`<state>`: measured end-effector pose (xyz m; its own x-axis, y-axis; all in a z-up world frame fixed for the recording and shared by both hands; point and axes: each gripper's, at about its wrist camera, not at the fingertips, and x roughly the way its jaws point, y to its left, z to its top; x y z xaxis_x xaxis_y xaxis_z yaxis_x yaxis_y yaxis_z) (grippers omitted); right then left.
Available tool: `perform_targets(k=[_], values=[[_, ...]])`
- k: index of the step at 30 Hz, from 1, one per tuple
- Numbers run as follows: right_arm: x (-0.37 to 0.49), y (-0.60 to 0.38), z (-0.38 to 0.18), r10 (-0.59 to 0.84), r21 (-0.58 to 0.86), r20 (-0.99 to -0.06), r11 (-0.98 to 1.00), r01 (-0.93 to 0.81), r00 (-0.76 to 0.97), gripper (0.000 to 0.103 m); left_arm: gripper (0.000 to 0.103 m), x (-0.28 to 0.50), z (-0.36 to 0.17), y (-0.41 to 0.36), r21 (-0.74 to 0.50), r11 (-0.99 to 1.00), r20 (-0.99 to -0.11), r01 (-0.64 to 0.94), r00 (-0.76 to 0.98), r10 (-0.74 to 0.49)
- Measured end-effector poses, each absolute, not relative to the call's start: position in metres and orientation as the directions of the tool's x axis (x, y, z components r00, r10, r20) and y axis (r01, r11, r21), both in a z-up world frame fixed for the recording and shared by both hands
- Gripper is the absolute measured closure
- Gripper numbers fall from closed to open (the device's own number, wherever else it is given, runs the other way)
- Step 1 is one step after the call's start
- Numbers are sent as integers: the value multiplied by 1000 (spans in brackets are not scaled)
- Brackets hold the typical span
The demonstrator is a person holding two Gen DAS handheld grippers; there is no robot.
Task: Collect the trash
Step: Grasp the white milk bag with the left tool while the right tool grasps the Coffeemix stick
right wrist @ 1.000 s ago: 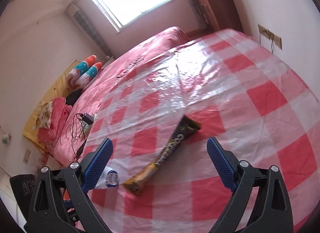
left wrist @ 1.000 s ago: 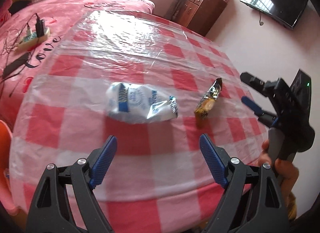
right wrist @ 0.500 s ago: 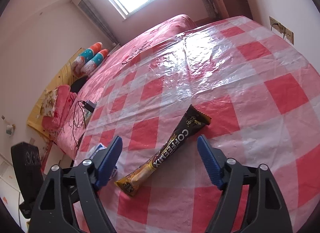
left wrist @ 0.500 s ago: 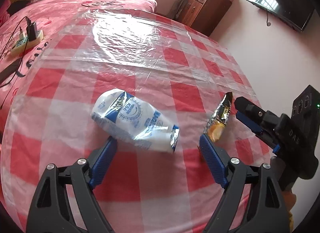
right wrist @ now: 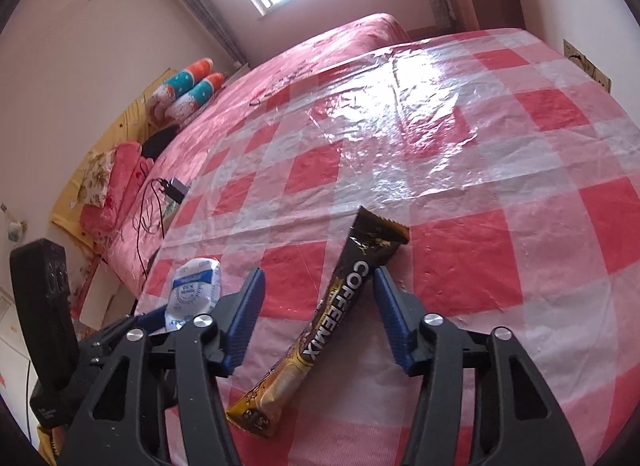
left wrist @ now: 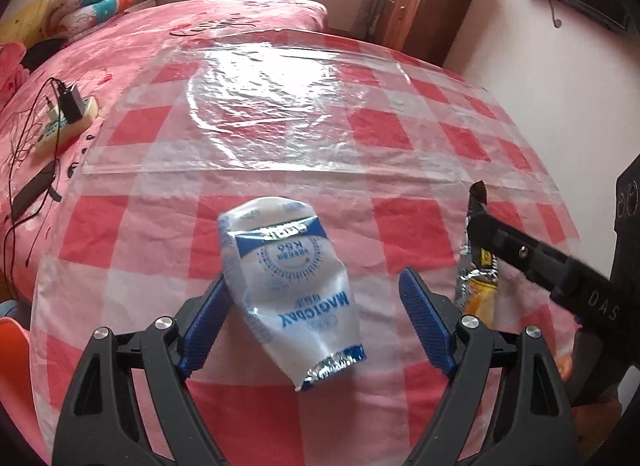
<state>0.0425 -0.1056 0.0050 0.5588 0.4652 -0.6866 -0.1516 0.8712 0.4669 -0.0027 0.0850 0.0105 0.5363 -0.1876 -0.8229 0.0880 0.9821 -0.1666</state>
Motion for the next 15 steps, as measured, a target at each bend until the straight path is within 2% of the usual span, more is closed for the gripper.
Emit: perform_targets(k=[5,6,10,13,15], values=[[41,-97,6,436,412,-706,894,-178,558,53,19,-1,9,80,-108,991,-825,84,549,-137],[41,-95,5,433,402,-710,897,-184,555,58,20,-2,8,80,-108,991,-824,85,550,-136],[40,-88,6,414,361,-725,909,-208,550,70,31,-4,8,79,-65,995,-818,73,567,-95],[40,-81,6,389,316,-737,921,-228,553,74,40,-6,8,81,-55,997,-812,58,578,-78],[39,-76,5,386,301,-741,922,-242,549,80,40,-7,8,82,-60,997,-808,56,584,-81]])
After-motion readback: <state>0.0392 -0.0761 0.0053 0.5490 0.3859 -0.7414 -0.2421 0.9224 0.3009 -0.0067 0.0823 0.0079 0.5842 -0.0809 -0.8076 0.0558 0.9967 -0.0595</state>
